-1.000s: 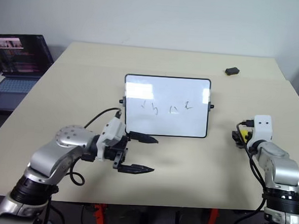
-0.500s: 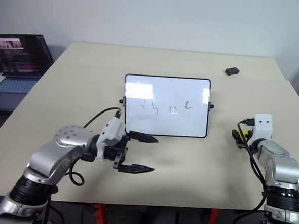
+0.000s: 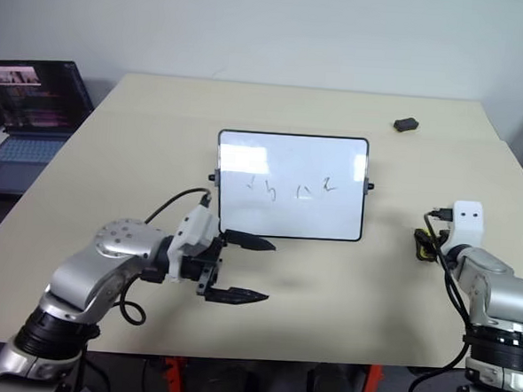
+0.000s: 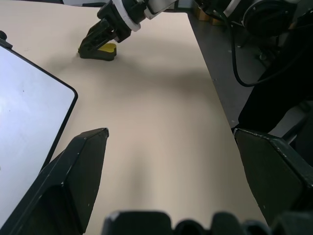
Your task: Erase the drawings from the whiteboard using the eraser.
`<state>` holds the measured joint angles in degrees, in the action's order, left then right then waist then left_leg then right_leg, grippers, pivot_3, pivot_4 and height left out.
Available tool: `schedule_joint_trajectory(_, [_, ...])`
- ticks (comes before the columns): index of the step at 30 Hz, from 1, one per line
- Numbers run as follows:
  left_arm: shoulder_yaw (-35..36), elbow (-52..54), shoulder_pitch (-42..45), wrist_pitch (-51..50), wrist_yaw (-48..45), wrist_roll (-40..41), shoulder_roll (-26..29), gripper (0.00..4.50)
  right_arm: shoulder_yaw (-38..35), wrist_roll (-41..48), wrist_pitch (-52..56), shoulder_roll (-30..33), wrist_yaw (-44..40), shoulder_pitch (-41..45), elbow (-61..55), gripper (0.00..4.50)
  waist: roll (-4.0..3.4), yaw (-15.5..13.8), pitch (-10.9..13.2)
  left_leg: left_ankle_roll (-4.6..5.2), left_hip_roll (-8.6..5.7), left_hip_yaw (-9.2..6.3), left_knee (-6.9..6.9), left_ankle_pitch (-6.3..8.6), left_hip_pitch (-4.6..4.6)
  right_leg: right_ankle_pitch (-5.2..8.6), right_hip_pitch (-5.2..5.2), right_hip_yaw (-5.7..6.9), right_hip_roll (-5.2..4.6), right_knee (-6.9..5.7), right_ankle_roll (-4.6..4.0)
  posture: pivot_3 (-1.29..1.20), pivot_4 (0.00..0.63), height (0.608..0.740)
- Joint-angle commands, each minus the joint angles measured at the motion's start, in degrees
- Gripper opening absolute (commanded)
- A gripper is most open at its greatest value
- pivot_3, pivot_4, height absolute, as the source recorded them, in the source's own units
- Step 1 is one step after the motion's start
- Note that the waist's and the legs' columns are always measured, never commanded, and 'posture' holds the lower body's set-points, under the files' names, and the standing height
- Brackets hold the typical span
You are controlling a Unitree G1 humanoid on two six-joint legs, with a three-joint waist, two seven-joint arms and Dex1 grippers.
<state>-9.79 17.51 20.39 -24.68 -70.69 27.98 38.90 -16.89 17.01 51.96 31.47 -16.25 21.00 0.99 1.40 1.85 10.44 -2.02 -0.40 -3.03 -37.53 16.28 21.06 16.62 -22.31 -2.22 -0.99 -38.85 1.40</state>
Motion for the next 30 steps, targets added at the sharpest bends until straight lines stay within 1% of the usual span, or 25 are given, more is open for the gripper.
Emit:
schedule_joint_trajectory(1, [1.0,1.4,-0.2,0.6,-0.2,0.7,0.5,4.5,-0.9,0.1,-0.4,0.3,0.3,0.9,-1.5,1.46,0.0,0.0,0.0,0.0,0.0,0.0,0.0,0.0,0.0,0.0,0.0,0.0,0.0,0.0,0.0,0.0,0.15,0.74])
schedule_joint_trajectory(3, [1.1,1.4,-0.2,0.6,-0.1,0.7,0.6,4.5,-0.8,-0.1,-0.7,0.4,0.3,1.0,-1.0,1.1,0.0,0.0,0.0,0.0,0.0,0.0,0.0,0.0,0.0,0.0,0.0,0.0,0.0,0.0,0.0,0.0,0.15,0.74])
schedule_joint_trajectory(15, [1.3,1.2,-0.6,0.5,0.4,0.5,0.7,4.5,0.1,-1.2,-2.4,0.3,0.7,0.2,-2.5,0.99,0.0,0.0,0.0,0.0,0.0,0.0,0.0,0.0,0.0,0.0,0.0,0.0,0.0,0.0,0.0,0.0,0.15,0.74])
schedule_joint_trajectory(17, [1.9,1.3,-0.8,0.0,1.1,0.7,0.7,4.5,0.2,-1.4,-3.3,0.8,0.5,-0.6,-4.9,0.99,0.0,0.0,0.0,0.0,0.0,0.0,0.0,0.0,0.0,0.0,0.0,0.0,0.0,0.0,0.0,0.0,0.15,0.74])
schedule_joint_trajectory(20, [2.9,1.6,-1.2,-0.9,2.3,1.2,1.0,4.5,1.1,-2.0,-4.6,2.5,-0.9,-2.8,-11.4,0.99,-0.01,0.0,0.0,0.0,0.0,-0.01,0.0,0.0,0.01,0.0,0.0,0.01,0.0,0.0,0.0,0.0,0.15,0.74])
schedule_joint_trajectory(24, [4.8,1.9,-1.7,-2.4,5.4,1.2,0.9,4.5,1.6,-1.4,-6.3,3.0,-2.6,-5.8,-20.2,0.99,-0.02,0.0,0.0,0.0,0.02,-0.04,0.0,0.0,0.01,0.0,-0.01,0.02,0.0,0.0,0.01,0.0,0.15,0.74])
schedule_joint_trajectory(30, [6.0,4.1,-2.1,-5.3,10.8,0.9,0.8,4.5,3.6,-0.9,-9.5,0.9,-3.3,-6.7,-29.5,0.99,-0.02,0.0,0.0,0.0,0.01,-0.06,-0.01,0.0,0.0,0.0,0.0,0.04,-0.01,-0.01,0.02,0.0,0.15,0.74])
